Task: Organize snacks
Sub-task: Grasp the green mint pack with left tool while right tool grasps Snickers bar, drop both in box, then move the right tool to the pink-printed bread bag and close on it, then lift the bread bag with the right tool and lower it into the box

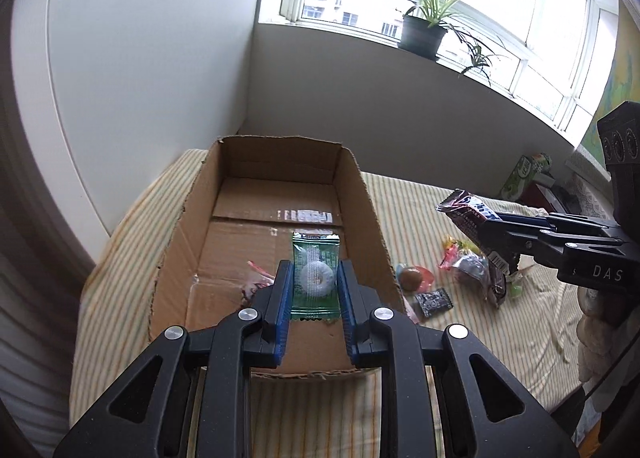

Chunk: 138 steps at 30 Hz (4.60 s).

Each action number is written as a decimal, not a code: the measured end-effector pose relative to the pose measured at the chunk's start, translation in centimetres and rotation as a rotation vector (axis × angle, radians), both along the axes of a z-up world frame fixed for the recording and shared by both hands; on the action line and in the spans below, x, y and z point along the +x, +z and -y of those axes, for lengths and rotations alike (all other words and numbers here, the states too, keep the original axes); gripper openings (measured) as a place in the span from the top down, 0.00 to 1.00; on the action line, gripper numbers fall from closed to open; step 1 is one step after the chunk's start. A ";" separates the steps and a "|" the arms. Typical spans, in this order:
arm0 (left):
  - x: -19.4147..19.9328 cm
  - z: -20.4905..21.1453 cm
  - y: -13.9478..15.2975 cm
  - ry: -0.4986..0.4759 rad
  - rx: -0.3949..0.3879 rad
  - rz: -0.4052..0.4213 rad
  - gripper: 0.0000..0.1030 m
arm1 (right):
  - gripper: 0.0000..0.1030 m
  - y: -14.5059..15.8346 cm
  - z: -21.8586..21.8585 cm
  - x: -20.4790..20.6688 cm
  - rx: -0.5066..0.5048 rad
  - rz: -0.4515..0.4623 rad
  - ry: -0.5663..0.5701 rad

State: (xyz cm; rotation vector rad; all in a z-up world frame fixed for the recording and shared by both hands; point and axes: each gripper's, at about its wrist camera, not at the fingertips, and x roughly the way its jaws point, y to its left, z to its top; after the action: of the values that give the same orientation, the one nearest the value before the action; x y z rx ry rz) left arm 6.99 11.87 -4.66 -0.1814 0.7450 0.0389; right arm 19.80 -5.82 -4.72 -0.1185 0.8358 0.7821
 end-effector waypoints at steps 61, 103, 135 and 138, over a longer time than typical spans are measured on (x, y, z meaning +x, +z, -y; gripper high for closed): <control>0.4 5.6 0.8 -0.073 0.008 0.007 0.54 | 0.21 -0.3 18.7 1.2 0.043 -0.017 -0.305; 14.2 23.0 -4.7 -0.445 -0.059 -0.177 0.50 | 0.32 -7.4 26.1 11.6 0.195 -0.309 -0.288; 13.0 24.8 -4.7 -0.581 -0.108 -0.238 0.47 | 0.52 -6.1 22.3 9.7 0.110 -0.313 -0.226; 12.5 24.4 -3.6 -0.576 -0.109 -0.210 0.46 | 0.53 -4.8 21.7 9.2 0.109 -0.288 -0.219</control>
State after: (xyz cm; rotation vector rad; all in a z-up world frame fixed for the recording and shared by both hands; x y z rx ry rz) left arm 19.47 -12.50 -8.28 -0.0612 0.9867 -0.5376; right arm 28.97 -27.48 -9.52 0.1840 1.0562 0.6436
